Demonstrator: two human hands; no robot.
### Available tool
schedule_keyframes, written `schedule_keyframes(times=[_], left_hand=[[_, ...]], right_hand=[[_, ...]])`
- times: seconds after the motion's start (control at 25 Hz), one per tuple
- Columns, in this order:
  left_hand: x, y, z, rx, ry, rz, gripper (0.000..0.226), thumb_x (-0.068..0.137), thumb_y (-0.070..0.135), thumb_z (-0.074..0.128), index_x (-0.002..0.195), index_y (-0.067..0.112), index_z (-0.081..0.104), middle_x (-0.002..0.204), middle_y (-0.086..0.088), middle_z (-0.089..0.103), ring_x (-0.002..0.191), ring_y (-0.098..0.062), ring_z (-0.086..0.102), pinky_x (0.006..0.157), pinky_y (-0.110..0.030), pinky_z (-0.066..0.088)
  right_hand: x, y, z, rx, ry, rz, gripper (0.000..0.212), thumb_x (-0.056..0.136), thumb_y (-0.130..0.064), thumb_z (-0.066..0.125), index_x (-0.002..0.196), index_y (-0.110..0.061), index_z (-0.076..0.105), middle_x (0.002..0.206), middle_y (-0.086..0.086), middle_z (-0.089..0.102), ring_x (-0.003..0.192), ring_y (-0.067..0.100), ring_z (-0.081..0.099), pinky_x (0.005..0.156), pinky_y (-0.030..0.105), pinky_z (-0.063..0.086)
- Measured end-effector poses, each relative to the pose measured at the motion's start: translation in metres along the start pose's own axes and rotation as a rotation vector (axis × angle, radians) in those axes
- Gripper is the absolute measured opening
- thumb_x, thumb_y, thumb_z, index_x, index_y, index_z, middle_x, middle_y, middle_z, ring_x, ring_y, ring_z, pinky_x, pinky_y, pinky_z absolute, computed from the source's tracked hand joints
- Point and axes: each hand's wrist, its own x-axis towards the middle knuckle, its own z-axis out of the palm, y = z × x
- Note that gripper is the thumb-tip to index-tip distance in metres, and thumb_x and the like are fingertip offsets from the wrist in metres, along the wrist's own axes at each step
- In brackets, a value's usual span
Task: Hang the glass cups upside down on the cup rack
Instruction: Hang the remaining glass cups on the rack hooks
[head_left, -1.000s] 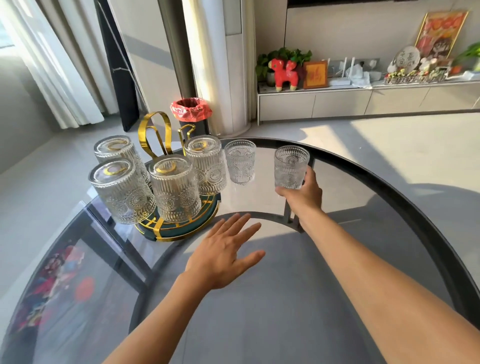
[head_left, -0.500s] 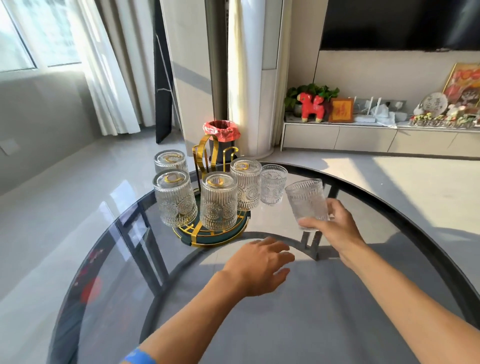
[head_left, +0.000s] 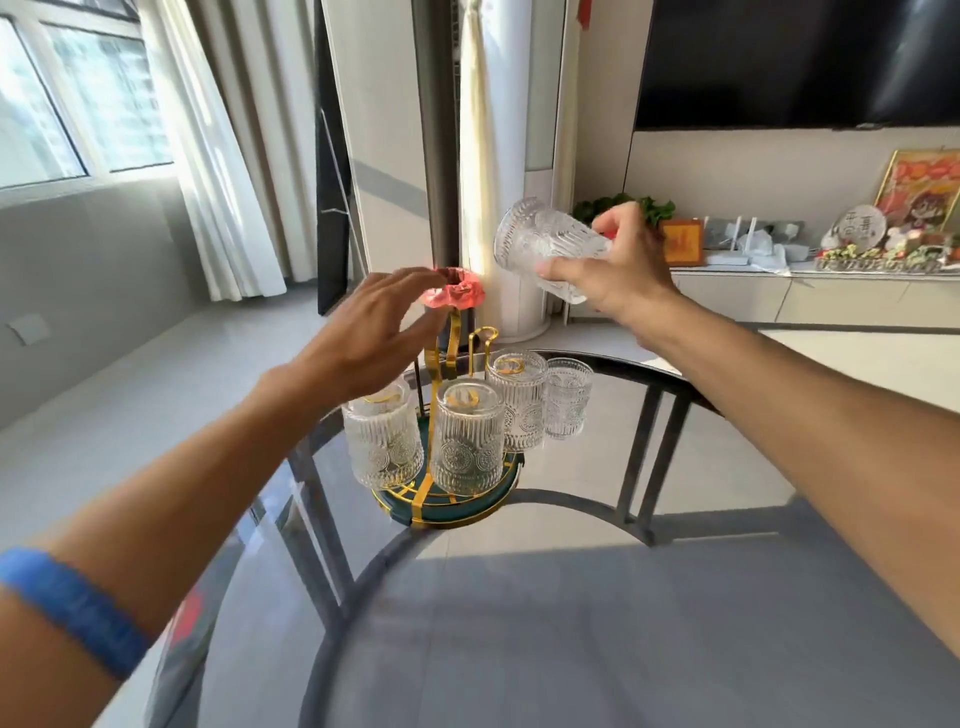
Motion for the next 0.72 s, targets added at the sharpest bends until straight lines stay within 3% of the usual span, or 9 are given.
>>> schedule_keyframes(times=[0.08, 0.16, 0.28, 0.36, 0.44, 0.52, 0.64, 0.72], left_hand=[[0.006, -0.022, 0.008, 0.032, -0.131, 0.047, 0.052, 0.097, 0.047, 0.036, 0.133, 0.014, 0.055, 0.141, -0.009, 0.056, 0.13, -0.026, 0.048, 0.105, -0.04, 0.037], [0.01, -0.029, 0.015, -0.003, -0.145, 0.093, 0.056, 0.096, 0.049, 0.034, 0.13, 0.012, 0.059, 0.139, -0.009, 0.058, 0.127, -0.023, 0.052, 0.105, -0.039, 0.04], [0.017, -0.039, 0.015, -0.077, -0.093, 0.162, 0.053, 0.097, 0.047, 0.035, 0.123, 0.012, 0.065, 0.132, -0.002, 0.062, 0.116, -0.006, 0.053, 0.096, -0.024, 0.042], [0.019, -0.043, 0.016, -0.148, -0.096, 0.126, 0.05, 0.098, 0.045, 0.036, 0.119, 0.012, 0.068, 0.127, -0.002, 0.066, 0.11, -0.01, 0.06, 0.09, -0.027, 0.048], [0.017, -0.043, 0.02, -0.219, -0.094, 0.065, 0.047, 0.098, 0.042, 0.04, 0.124, 0.013, 0.066, 0.132, -0.002, 0.064, 0.114, -0.012, 0.061, 0.093, -0.03, 0.049], [0.014, -0.039, 0.026, -0.284, -0.043, 0.028, 0.046, 0.098, 0.041, 0.041, 0.123, 0.012, 0.067, 0.132, -0.002, 0.064, 0.113, -0.012, 0.063, 0.092, -0.03, 0.051], [0.012, -0.035, 0.028, -0.291, 0.037, 0.027, 0.051, 0.097, 0.045, 0.039, 0.105, 0.008, 0.074, 0.112, -0.006, 0.074, 0.092, -0.019, 0.069, 0.079, -0.039, 0.057], [0.012, -0.035, 0.026, -0.268, 0.031, 0.015, 0.055, 0.098, 0.049, 0.036, 0.103, 0.009, 0.073, 0.107, -0.007, 0.076, 0.089, -0.021, 0.07, 0.077, -0.042, 0.056]], right_hand=[[0.014, -0.01, 0.016, -0.05, -0.003, 0.023, 0.071, 0.056, -0.047, 0.082, 0.107, -0.018, 0.042, 0.1, -0.004, 0.047, 0.091, 0.018, 0.044, 0.064, 0.031, 0.036], [0.021, -0.015, 0.027, -0.097, -0.045, 0.024, 0.072, 0.055, -0.045, 0.084, 0.108, -0.018, 0.044, 0.099, -0.002, 0.05, 0.089, 0.019, 0.047, 0.058, 0.03, 0.033], [0.026, -0.013, 0.042, -0.218, -0.098, -0.026, 0.074, 0.055, -0.044, 0.085, 0.112, -0.019, 0.046, 0.102, -0.003, 0.052, 0.087, 0.02, 0.048, 0.055, 0.029, 0.03], [0.026, -0.012, 0.05, -0.279, -0.07, -0.049, 0.078, 0.056, -0.043, 0.086, 0.116, -0.019, 0.043, 0.101, -0.003, 0.048, 0.079, 0.017, 0.044, 0.053, 0.029, 0.027], [0.025, -0.01, 0.057, -0.299, -0.071, -0.083, 0.08, 0.056, -0.04, 0.087, 0.116, -0.017, 0.039, 0.099, -0.002, 0.046, 0.072, 0.013, 0.042, 0.051, 0.026, 0.027], [0.022, -0.005, 0.064, -0.328, -0.13, -0.122, 0.071, 0.057, -0.037, 0.087, 0.109, -0.018, 0.042, 0.095, -0.002, 0.049, 0.072, 0.013, 0.046, 0.05, 0.026, 0.03], [0.016, 0.004, 0.082, -0.407, -0.222, -0.187, 0.053, 0.058, -0.031, 0.086, 0.097, -0.023, 0.05, 0.077, -0.009, 0.049, 0.073, 0.016, 0.049, 0.051, 0.025, 0.03], [0.013, 0.009, 0.097, -0.443, -0.272, -0.222, 0.047, 0.059, -0.024, 0.082, 0.093, -0.023, 0.051, 0.074, -0.011, 0.048, 0.076, 0.019, 0.052, 0.052, 0.026, 0.033]])
